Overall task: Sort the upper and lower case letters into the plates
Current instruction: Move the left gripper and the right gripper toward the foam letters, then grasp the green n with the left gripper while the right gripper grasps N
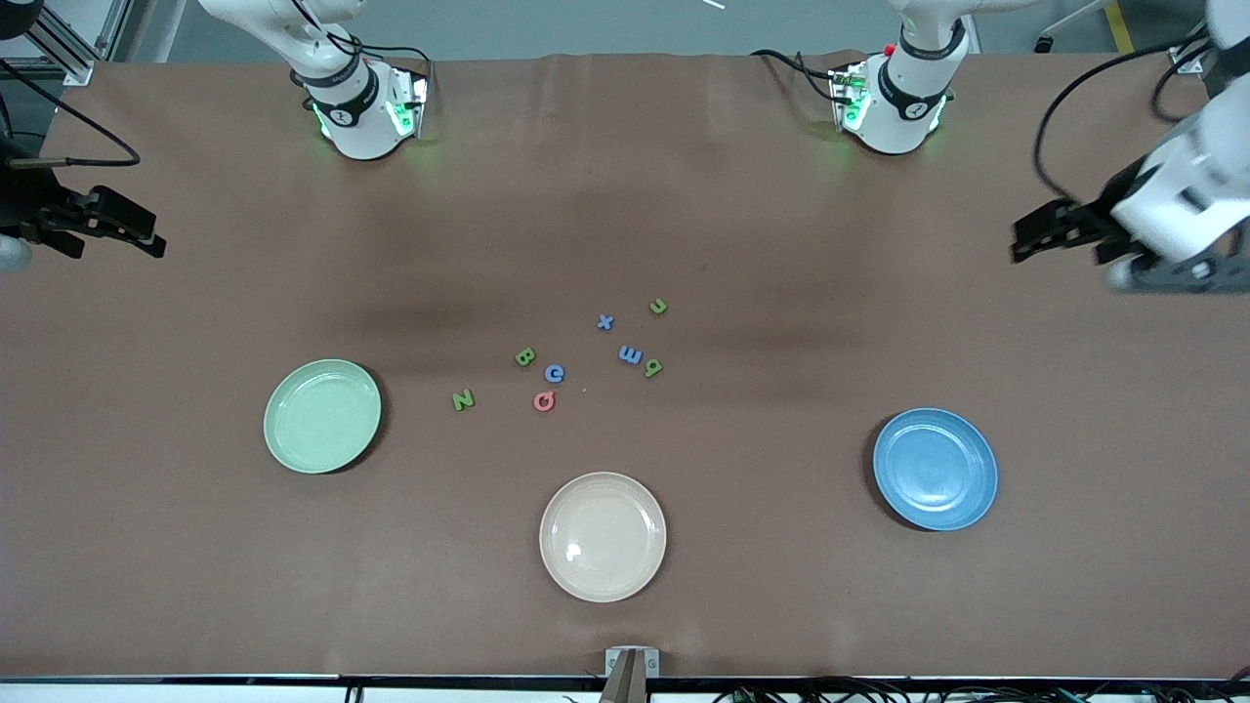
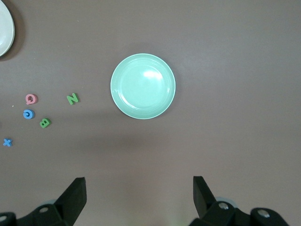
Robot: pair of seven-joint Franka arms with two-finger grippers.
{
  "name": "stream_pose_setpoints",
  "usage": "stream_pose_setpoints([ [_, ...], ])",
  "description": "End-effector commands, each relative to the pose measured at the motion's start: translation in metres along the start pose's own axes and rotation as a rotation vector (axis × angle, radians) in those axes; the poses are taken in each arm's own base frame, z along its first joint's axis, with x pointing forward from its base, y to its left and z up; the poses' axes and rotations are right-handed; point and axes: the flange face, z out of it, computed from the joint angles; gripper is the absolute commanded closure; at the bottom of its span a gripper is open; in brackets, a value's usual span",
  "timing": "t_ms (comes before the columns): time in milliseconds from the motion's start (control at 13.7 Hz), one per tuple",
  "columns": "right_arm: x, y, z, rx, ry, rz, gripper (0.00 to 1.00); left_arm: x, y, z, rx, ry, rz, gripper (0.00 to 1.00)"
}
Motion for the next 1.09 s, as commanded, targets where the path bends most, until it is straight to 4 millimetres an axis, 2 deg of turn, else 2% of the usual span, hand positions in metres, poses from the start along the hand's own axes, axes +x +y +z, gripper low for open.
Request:
stream_pose_setpoints([
  [0, 0.005, 0.004, 0.008, 0.002, -0.013, 0.014, 0.00, 0.035, 0.082, 0.056, -0.007, -0.031, 0.062, 0.00],
  [73, 0.012, 0.005, 0.015, 0.003, -0.022, 0.007, 0.00, 0.042, 0.109, 0.070, -0.005, -0.009, 0.032, 0.00],
  [146, 0.023, 0.004, 0.030, 0.004, -0.041, 0.005, 0.00, 0.048, 0.136, 0.090, -0.005, -0.003, 0.001, 0.00],
  [218, 0.038, 0.003, 0.047, 0.007, -0.054, 0.003, 0.00, 0.043, 0.176, 0.115, 0.004, -0.031, -0.016, 0.00],
  [291, 0.061, 0.004, 0.071, -0.004, -0.053, 0.001, 0.00, 0.037, 0.213, 0.144, 0.027, -0.065, -0.050, 0.00],
  [364, 0.081, 0.003, 0.101, -0.002, -0.079, 0.002, 0.00, 0.033, 0.240, 0.166, 0.068, -0.057, -0.066, 0.00],
  [437, 0.092, -0.008, 0.115, -0.002, -0.092, -0.017, 0.00, 0.028, 0.264, 0.188, 0.113, -0.034, -0.069, 0.00],
  [509, 0.094, -0.030, 0.121, -0.002, -0.096, -0.042, 0.00, 0.022, 0.285, 0.209, 0.134, -0.037, -0.091, 0.00],
  [582, 0.098, -0.050, 0.131, -0.001, -0.096, -0.067, 0.00, 0.021, 0.294, 0.225, 0.136, -0.035, -0.123, 0.00],
  [728, 0.108, -0.075, 0.163, 0.081, -0.115, -0.070, 0.00, 0.004, 0.322, 0.252, 0.102, 0.000, -0.166, 0.01],
  [801, 0.111, -0.096, 0.181, 0.125, -0.127, -0.071, 0.00, -0.002, 0.332, 0.266, 0.093, 0.012, -0.219, 0.01],
  [873, 0.113, -0.111, 0.197, 0.128, -0.101, -0.053, 0.00, -0.010, 0.347, 0.287, 0.102, 0.009, -0.236, 0.01],
  [1019, 0.105, -0.150, 0.228, 0.116, -0.063, -0.026, 0.00, -0.013, 0.357, 0.311, 0.099, 0.007, -0.324, 0.01],
])
